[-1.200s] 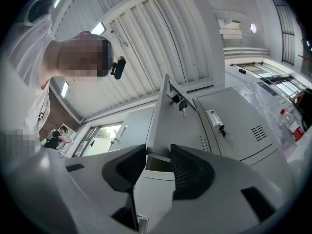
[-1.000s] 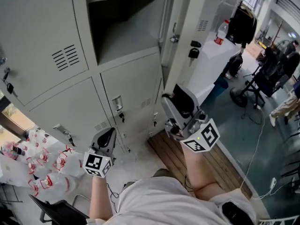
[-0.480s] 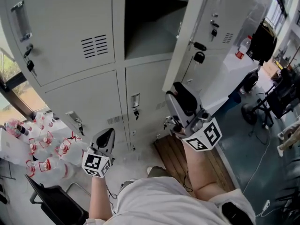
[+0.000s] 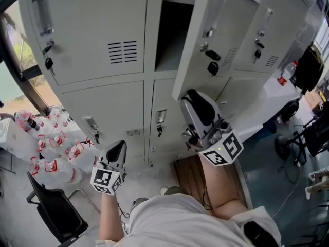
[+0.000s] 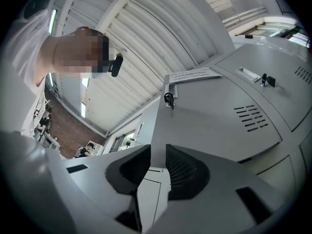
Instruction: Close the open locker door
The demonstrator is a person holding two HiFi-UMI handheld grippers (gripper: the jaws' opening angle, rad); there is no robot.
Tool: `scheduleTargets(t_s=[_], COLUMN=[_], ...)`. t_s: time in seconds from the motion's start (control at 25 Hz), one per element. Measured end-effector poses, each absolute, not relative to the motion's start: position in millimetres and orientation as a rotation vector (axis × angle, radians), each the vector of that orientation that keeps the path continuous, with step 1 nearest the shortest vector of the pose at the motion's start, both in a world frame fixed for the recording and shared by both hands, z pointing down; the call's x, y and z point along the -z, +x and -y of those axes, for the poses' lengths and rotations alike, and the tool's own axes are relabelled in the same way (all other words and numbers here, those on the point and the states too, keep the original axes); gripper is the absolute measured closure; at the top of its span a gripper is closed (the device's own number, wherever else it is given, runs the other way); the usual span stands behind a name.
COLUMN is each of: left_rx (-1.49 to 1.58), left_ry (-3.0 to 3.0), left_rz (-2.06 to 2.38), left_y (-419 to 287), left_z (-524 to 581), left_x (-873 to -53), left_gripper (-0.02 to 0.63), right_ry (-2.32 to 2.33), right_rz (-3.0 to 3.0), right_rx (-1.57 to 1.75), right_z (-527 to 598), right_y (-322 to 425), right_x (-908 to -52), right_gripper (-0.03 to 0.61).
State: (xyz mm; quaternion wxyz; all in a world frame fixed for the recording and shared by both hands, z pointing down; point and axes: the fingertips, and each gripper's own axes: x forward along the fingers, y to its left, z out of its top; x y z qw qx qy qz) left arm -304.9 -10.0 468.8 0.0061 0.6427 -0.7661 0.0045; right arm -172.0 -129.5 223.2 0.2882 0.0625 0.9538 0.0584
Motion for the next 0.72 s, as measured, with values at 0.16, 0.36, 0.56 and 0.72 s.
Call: scheduleTargets(t_s=[0.16,0.36,0.56,0.72], left_rx=[-0.013,-0.02,-0.032,-0.043], left_ry=[1.94,1.851,1.768,1.726], left_rz=[2.45,2.509,2.56,2.587], left_y=[-310,-314,-320,-323], left_z=[4,-6,-16,-19], left_x=[-470,-472,-473,-473], left_gripper=[0.611,0.611,0.611,0.611], right_ry=[0.206,0.244,0.271,0.272], right_rz=[-2.556,-2.563,-2.57,-2.584], right_rx=[-0.132,-0.093,-0.039,0.018], right_z=[134,141,148,154], right_y=[-187,-205,-221,-232], right_x=[-221,-221,-222,-221], right_gripper=[0.5,0.511,0.514,0.518])
